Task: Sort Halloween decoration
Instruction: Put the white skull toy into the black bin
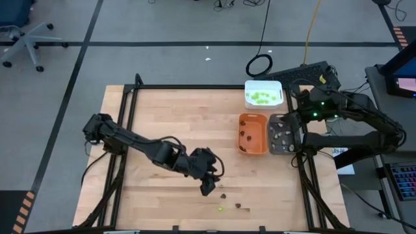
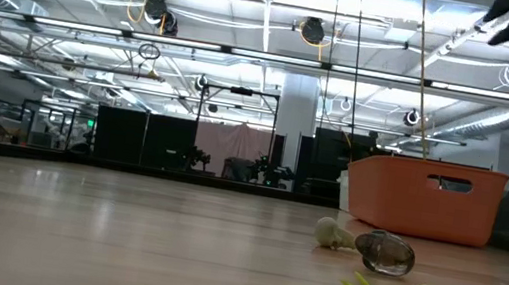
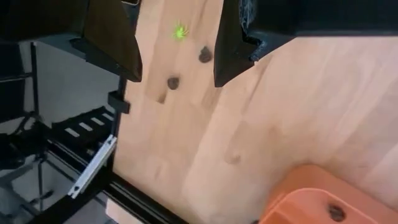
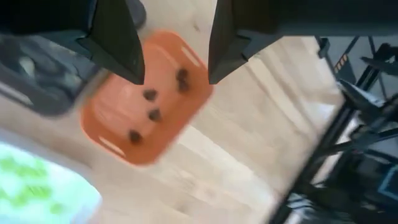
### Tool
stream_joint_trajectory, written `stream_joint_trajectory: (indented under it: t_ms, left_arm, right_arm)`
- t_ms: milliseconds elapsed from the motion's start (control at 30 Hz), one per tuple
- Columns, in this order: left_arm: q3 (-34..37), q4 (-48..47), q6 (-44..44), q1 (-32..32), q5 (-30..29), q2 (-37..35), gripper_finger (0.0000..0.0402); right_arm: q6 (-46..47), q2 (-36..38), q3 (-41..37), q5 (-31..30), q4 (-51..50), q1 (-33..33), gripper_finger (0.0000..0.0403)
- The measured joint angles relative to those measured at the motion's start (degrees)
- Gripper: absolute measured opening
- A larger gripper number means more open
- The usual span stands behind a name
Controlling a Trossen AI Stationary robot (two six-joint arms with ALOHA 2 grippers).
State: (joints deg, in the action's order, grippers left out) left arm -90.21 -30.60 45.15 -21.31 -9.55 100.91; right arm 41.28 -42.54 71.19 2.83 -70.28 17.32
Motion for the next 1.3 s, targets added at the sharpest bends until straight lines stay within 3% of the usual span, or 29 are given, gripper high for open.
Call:
stream_joint_trajectory:
  t_ms: [233, 400, 533, 867, 1133, 1300]
  left_arm:
    - [0.0, 0.7, -6.5, -0.4, -3.3, 4.6, 0.0203]
    - [0.0, 4.8, -12.0, 1.5, 9.1, 10.9, 0.0203]
    - [0.0, 6.8, -12.5, 1.9, 12.4, 15.4, 0.0203]
    - [0.0, 9.8, -16.8, 1.9, 12.5, 21.0, 0.0203]
    - [-0.1, 7.5, -21.7, 2.0, 6.7, 22.3, 0.0203]
    - [0.0, 7.2, -24.4, 2.8, 9.0, 23.1, 0.0203]
  right_arm:
    - [-6.9, -0.2, 0.0, 0.1, 7.3, -1.7, 0.016]
    - [-10.1, -0.3, 0.0, 0.3, 7.4, -3.6, 0.016]
    - [-13.7, -0.2, 0.0, 0.3, 7.0, -4.8, 0.016]
    - [-18.8, 0.2, 0.0, 0.4, 6.6, -6.6, 0.016]
    - [-21.8, 0.3, 0.0, 0.5, 5.8, -6.6, 0.016]
    - [-22.9, 0.3, 0.0, 0.5, 3.9, -6.6, 0.016]
